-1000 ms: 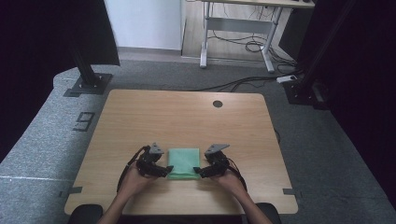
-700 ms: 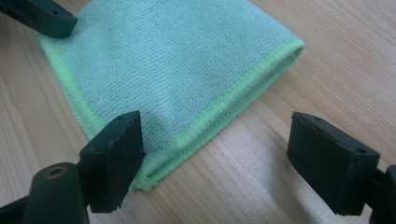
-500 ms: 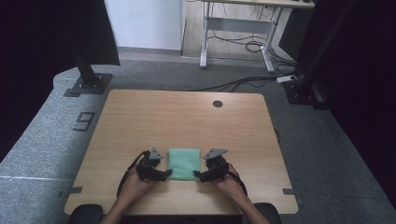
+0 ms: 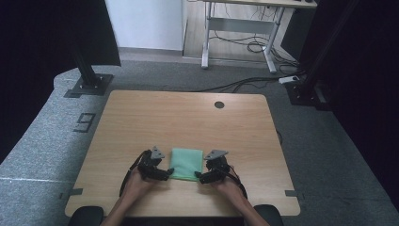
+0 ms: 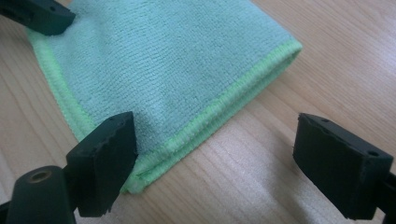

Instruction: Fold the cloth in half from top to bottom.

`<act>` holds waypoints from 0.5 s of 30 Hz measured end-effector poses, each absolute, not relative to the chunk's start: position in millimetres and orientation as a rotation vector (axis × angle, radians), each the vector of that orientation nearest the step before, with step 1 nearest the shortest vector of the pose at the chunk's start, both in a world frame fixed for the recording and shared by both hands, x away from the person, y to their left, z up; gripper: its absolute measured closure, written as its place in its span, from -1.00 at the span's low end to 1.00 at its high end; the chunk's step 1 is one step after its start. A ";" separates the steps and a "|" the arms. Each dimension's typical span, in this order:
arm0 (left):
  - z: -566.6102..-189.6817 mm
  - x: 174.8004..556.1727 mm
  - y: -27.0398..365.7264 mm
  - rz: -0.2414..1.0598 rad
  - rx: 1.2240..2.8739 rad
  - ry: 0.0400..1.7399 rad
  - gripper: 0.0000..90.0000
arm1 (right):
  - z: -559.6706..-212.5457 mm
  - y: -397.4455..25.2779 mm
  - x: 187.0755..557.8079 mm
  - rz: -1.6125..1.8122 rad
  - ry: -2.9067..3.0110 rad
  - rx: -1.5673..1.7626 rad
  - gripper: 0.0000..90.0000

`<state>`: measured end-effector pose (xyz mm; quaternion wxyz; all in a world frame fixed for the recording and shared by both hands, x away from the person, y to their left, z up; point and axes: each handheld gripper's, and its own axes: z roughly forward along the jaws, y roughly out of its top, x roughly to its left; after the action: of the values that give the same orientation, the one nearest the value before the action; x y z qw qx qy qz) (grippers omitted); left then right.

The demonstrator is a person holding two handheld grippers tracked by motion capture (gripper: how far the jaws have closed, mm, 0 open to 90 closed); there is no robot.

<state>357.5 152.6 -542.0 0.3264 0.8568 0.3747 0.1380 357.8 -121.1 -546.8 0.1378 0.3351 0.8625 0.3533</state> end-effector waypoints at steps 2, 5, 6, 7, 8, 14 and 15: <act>-542.9 360.8 153.0 0.361 2.234 0.990 -0.66 | -546.9 -121.6 359.6 1.021 2.495 0.974 -0.70; -544.1 365.7 153.9 0.350 2.219 1.000 -0.68 | -547.5 -122.5 363.3 1.028 2.487 0.986 -0.70; -544.3 367.3 154.5 0.345 2.219 1.001 -0.68 | -547.8 -122.7 364.6 1.034 2.484 0.994 -0.70; -544.7 368.9 154.5 0.342 2.214 1.005 -0.68 | -547.8 -123.4 366.3 1.033 2.484 0.997 -0.70; -544.9 370.8 154.4 0.343 2.211 1.006 -0.68 | -548.1 -123.8 367.8 1.038 2.483 1.000 -0.70; -545.3 383.1 150.2 0.356 2.202 1.012 -0.69 | -548.4 -127.2 377.0 1.036 2.464 1.018 -0.69; -545.6 384.9 149.5 0.356 2.197 1.017 -0.69 | -548.2 -127.9 378.9 1.035 2.462 1.020 -0.69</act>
<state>384.9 149.5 -545.6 0.3403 0.8443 0.3907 0.1369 378.9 -127.9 -548.2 0.1408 0.3532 0.8526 0.3585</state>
